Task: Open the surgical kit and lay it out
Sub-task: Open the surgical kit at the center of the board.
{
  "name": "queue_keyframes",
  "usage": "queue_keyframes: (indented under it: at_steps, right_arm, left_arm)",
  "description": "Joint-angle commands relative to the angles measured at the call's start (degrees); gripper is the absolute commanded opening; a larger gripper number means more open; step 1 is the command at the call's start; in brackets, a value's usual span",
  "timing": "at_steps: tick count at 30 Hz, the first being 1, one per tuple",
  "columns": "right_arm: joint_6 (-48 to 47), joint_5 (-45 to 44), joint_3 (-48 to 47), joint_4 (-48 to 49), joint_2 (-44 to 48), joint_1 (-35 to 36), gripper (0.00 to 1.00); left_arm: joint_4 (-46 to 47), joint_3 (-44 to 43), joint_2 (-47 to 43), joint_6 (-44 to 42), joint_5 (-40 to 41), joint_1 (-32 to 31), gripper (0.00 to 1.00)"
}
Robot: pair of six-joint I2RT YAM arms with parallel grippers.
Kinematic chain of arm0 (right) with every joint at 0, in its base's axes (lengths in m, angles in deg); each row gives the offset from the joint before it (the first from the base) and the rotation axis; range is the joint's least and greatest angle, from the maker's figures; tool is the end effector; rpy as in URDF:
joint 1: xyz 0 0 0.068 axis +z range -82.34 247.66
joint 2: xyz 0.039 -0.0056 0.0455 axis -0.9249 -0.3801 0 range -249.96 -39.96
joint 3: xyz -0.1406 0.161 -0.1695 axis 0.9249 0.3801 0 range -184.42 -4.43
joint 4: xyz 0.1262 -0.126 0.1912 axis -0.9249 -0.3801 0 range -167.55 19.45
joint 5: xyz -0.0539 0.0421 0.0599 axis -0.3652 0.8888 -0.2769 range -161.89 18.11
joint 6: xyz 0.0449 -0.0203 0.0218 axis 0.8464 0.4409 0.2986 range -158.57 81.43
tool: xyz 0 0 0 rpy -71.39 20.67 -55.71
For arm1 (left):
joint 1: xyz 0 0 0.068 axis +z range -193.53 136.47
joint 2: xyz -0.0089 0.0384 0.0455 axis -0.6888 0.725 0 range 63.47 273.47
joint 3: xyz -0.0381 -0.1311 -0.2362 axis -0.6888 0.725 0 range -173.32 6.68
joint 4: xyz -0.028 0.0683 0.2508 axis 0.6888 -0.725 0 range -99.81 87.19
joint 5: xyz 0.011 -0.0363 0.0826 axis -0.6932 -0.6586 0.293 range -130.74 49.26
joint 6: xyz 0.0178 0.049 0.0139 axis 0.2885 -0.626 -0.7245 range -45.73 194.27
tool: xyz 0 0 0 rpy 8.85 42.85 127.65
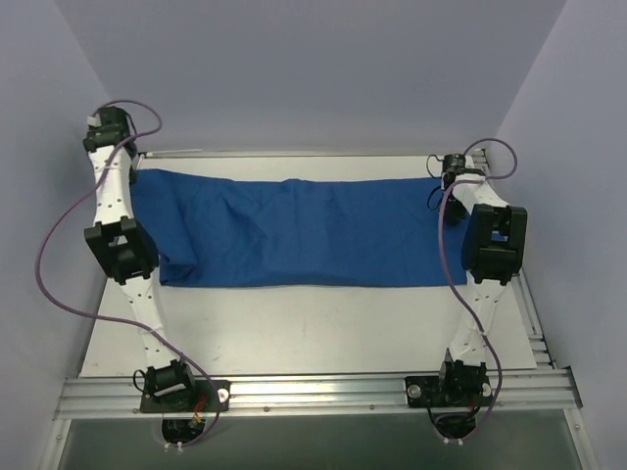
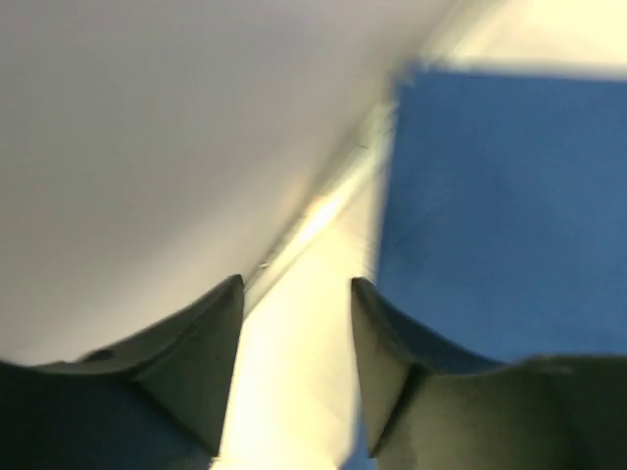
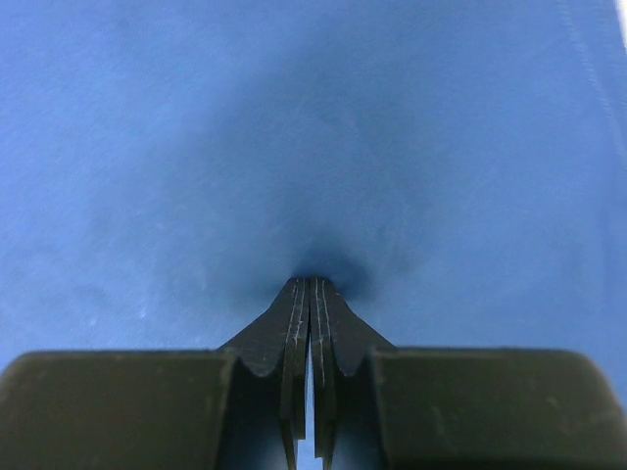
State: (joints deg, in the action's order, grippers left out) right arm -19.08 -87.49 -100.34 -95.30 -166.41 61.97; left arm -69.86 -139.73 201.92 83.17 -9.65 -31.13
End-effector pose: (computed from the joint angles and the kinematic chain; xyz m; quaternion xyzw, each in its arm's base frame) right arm 0.4767 -0.0570 0.1640 0.2456 0.9141 -0.0930 0.3089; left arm 0.4897 0.1266 0.2923 -0.2419 0.8994 0.2660 0.2487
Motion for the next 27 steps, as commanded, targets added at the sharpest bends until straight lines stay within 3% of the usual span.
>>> queue_keyframes:
  at_steps: [1,5,10,12,14,19,23,27]
  right_arm:
    - [-2.35,-8.49,1.44,-10.31,-5.38,-3.36,0.00]
    - [-3.40,-5.79,-2.51,-11.28,-2.59,-3.01,0.00]
    - [-4.72,-3.83,-10.84,-13.12,0.15,0.85,0.05]
    - [-4.11,-0.43,-12.09,-14.09,-0.02,1.03,0.08]
    - [-2.71,2.22,-11.32,-14.01,0.33,1.21,0.17]
    - [-0.42,10.92,-2.71,-9.71,4.45,1.74,0.21]
    - [0.38,13.57,2.48,-7.16,6.57,3.66,0.22]
    - [0.73,13.75,7.39,-5.84,8.15,5.34,0.33]
  left_arm:
    - [-0.19,-2.66,-5.64,-0.82,4.25,3.15,0.60]
    - [-0.10,-1.43,-8.54,-0.38,-0.76,1.84,0.67]
    - [-0.45,-0.72,-10.04,0.14,1.52,-0.89,0.72]
    - [-0.45,0.41,-11.09,1.28,-4.09,-2.02,0.72]
    - [-0.02,5.94,-12.58,2.78,-7.17,-3.43,0.71]
    - [3.57,23.24,-17.59,7.44,-17.10,-7.04,0.68]
    - [10.35,42.21,-25.50,7.79,-18.43,-10.55,0.68]
    - [10.88,50.84,-30.25,9.64,-18.78,-10.91,0.72]
